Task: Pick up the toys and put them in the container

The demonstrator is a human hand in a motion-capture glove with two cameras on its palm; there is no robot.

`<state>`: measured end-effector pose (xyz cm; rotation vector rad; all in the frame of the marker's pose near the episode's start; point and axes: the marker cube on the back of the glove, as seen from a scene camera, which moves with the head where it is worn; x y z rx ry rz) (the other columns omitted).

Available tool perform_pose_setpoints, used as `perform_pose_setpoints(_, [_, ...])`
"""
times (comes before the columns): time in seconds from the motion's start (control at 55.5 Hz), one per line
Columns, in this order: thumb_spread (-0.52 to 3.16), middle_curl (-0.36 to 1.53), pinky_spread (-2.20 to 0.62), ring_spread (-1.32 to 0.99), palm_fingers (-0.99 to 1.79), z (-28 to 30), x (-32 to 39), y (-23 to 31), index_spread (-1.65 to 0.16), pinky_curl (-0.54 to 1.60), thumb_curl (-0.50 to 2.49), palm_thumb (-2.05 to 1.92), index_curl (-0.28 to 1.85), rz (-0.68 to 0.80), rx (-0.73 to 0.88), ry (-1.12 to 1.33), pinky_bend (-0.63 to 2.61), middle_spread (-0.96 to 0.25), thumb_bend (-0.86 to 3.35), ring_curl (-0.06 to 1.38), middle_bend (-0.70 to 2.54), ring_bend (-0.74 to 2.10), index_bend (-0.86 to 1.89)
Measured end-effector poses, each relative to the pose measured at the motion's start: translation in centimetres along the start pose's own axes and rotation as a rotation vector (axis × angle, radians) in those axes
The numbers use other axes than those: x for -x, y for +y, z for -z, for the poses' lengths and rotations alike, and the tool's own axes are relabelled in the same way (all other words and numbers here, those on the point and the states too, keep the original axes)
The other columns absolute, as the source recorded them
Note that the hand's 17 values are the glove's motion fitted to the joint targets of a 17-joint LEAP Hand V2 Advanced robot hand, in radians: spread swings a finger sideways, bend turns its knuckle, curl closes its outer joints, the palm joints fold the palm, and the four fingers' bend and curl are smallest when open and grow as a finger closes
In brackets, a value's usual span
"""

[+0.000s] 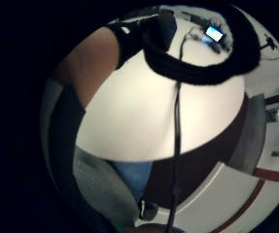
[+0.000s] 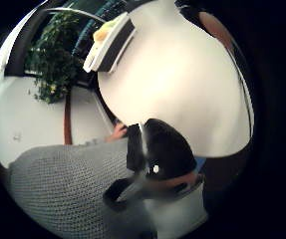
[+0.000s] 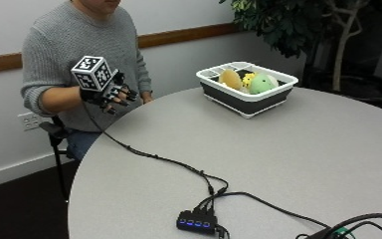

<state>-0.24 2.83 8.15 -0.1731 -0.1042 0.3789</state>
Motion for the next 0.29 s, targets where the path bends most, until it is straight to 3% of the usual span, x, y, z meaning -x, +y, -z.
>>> perform_pose_setpoints(0.288, [1.39,0.30,0.07,-0.06,-0.02,0.2,-1.2,0.8,-0.32,0.32,0.25,-0.02,0.43,-0.016,-0.042,0.087,0.74,-0.12,-0.02,0.22,0.18,0.17,0.23])
